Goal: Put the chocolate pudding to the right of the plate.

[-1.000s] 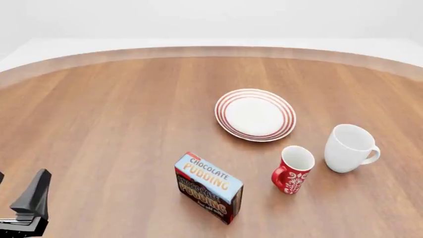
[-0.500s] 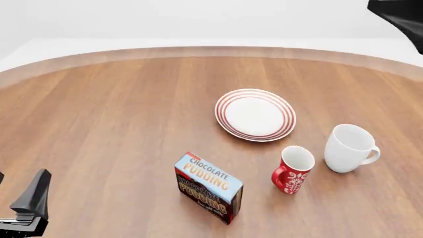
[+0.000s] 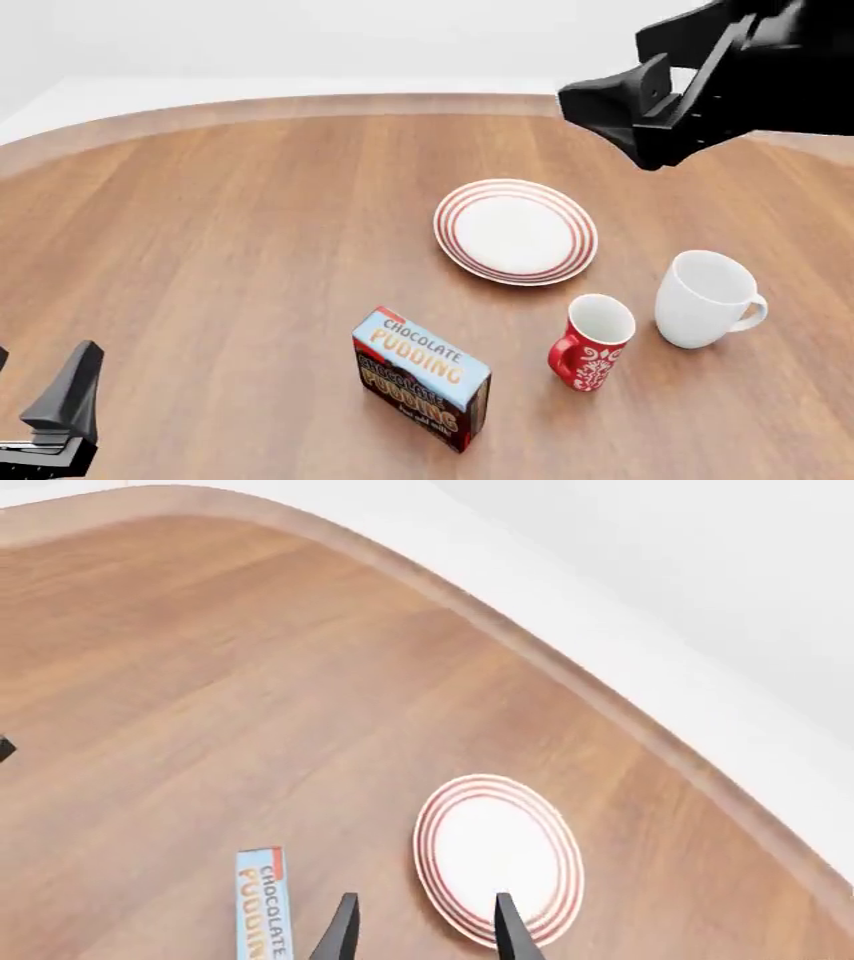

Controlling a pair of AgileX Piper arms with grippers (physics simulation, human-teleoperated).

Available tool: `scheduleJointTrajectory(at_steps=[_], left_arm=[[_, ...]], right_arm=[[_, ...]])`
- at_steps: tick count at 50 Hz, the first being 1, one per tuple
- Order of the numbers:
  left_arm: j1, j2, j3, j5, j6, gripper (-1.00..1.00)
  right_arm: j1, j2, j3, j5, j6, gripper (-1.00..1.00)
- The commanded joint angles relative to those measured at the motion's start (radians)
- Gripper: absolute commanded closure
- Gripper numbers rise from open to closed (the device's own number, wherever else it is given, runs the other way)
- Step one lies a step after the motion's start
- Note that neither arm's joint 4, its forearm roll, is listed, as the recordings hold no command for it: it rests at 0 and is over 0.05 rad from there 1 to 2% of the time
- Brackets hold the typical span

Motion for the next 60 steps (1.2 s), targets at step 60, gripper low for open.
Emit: scheduleJointTrajectory(at_steps=[60], left_arm=[[0.0,0.0,0.0,0.0,0.0,-1.0]], right_arm=[[0.275,0.335,0.145,-0.204,0.152,-1.0]])
